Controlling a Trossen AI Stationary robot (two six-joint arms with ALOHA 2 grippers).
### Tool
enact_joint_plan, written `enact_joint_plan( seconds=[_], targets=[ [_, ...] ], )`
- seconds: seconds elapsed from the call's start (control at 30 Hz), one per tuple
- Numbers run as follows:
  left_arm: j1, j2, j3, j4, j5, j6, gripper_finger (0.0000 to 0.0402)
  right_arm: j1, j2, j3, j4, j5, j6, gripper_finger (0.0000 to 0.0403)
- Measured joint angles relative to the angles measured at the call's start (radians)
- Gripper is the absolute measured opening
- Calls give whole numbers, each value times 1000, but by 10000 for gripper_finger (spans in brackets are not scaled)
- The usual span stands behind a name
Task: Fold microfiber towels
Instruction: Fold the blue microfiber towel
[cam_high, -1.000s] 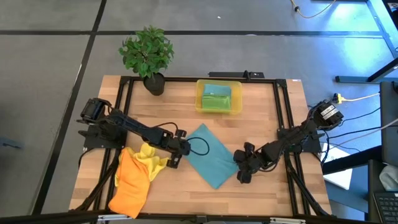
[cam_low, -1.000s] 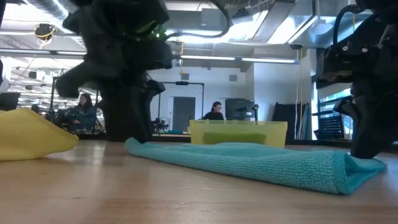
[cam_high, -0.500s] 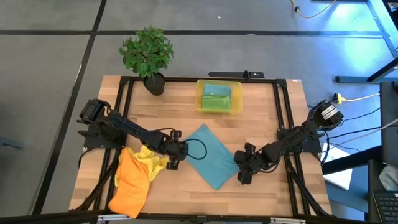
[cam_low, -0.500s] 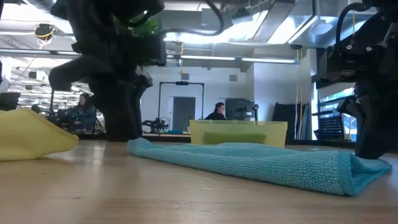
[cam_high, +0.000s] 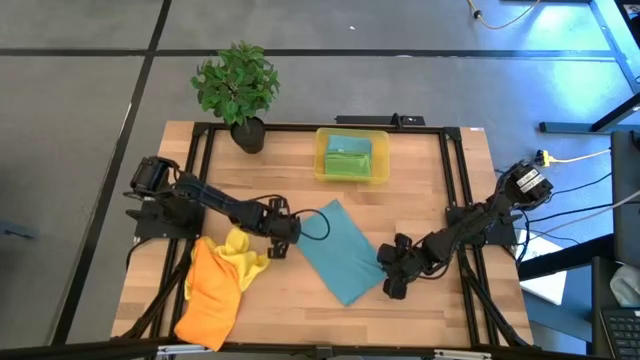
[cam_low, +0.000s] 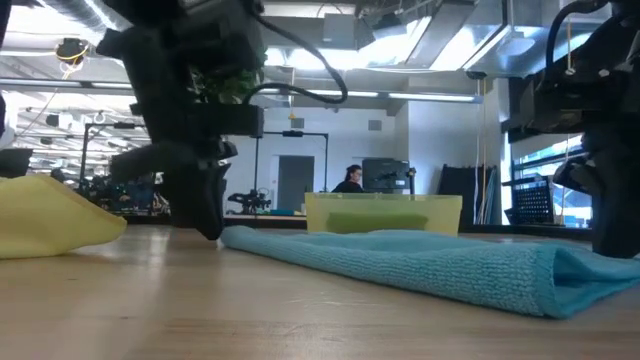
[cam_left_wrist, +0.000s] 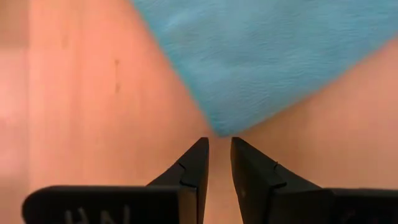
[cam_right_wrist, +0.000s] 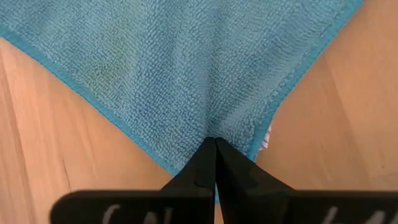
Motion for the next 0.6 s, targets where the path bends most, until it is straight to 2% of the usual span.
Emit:
enact_joint_plan(
  seconds=[0.13,0.33,0.47,0.6],
  targets=[
    [42,0,-3,-1,-47,76,62,9,0,0,29,-21,0,12],
    [130,-1,-3,4,-234,235,62,9,1,-1,54,-28,0,15],
    [189,-4,-3,2,-236,261,62,9,1,-1,83,-24,0,16],
    [200,-22,0,-9,-168,262,62,9,1,-1,126,-21,-4,16]
  ],
)
